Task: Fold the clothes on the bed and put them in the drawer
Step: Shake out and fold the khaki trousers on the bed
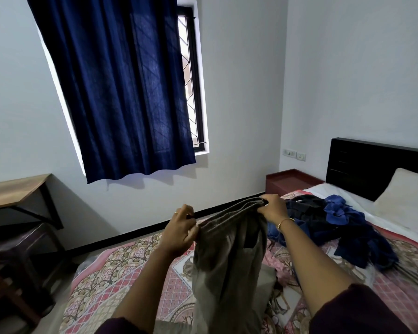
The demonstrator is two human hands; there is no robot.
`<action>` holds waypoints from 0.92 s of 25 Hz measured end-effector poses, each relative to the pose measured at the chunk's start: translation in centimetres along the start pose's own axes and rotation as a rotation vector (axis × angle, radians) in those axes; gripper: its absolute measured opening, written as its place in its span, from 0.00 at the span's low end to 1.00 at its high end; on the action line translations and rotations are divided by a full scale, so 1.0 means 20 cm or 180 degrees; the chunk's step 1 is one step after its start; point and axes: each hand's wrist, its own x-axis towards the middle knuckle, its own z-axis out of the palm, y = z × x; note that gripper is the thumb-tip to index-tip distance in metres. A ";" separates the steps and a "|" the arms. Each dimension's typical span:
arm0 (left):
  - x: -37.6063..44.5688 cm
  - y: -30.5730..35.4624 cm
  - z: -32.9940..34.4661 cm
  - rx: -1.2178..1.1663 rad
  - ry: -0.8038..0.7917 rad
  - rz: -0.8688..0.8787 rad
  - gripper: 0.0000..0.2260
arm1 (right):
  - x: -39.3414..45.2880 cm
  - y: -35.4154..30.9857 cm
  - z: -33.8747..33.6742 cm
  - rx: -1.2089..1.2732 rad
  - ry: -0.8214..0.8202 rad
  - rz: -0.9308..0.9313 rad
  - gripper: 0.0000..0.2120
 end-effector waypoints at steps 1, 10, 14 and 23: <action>-0.03 -0.04 0.01 0.0493 -0.0202 0.0314 0.22 | -0.02 -0.01 0.01 -0.0012 -0.0043 -0.0038 0.08; -0.11 0.04 0.11 -0.1558 0.0230 -0.1849 0.14 | -0.02 -0.19 0.00 0.0830 -0.0304 -0.0057 0.05; -0.11 0.02 0.11 -0.1441 -0.0316 -0.1945 0.07 | -0.01 -0.24 0.05 0.1162 -0.0404 -0.0038 0.08; 0.00 -0.05 -0.07 -0.0865 0.0716 -0.1523 0.13 | -0.10 -0.17 0.01 0.2671 -0.1516 0.0861 0.08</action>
